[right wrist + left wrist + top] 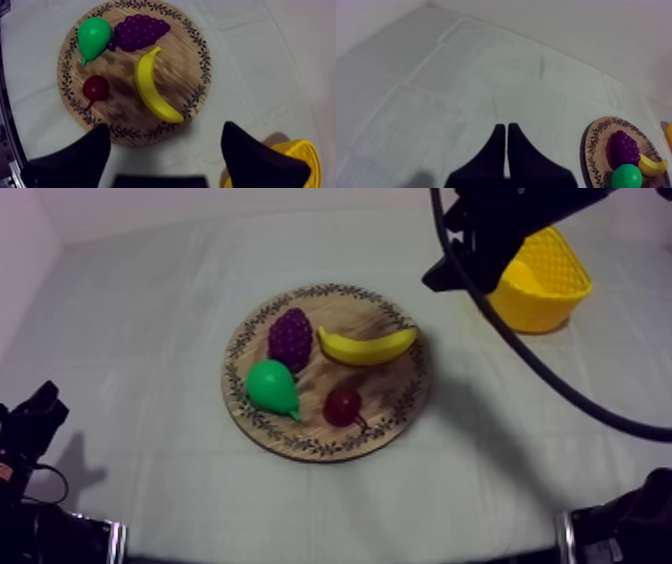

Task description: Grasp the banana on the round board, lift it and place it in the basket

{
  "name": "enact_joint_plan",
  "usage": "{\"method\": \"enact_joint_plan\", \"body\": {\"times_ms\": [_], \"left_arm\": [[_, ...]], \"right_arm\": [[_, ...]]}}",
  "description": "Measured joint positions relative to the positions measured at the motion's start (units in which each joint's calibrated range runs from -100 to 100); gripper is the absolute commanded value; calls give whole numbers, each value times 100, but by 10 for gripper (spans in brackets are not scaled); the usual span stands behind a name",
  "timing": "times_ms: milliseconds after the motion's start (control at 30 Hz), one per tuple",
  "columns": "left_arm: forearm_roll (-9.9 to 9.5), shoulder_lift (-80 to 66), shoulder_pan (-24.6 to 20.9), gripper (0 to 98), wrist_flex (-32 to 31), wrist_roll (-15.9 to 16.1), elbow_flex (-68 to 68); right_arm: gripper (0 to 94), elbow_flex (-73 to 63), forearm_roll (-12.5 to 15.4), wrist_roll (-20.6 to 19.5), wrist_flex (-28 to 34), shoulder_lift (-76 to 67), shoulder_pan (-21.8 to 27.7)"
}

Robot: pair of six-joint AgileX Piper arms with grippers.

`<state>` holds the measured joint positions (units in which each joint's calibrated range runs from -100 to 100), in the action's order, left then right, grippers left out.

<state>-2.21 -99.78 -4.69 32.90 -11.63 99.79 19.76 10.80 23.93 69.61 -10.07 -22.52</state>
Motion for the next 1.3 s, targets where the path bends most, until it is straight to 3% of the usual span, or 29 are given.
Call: {"method": "enact_joint_plan", "body": {"times_ms": [467, 1300], "left_arm": [[0, 0, 0, 1, 0, 0, 0], [0, 0, 0, 1, 0, 0, 0]], "right_arm": [[643, -246, -478, -148, -17, 949, -387], [618, -1614, -777, 95, -116, 4061, -516]]}}
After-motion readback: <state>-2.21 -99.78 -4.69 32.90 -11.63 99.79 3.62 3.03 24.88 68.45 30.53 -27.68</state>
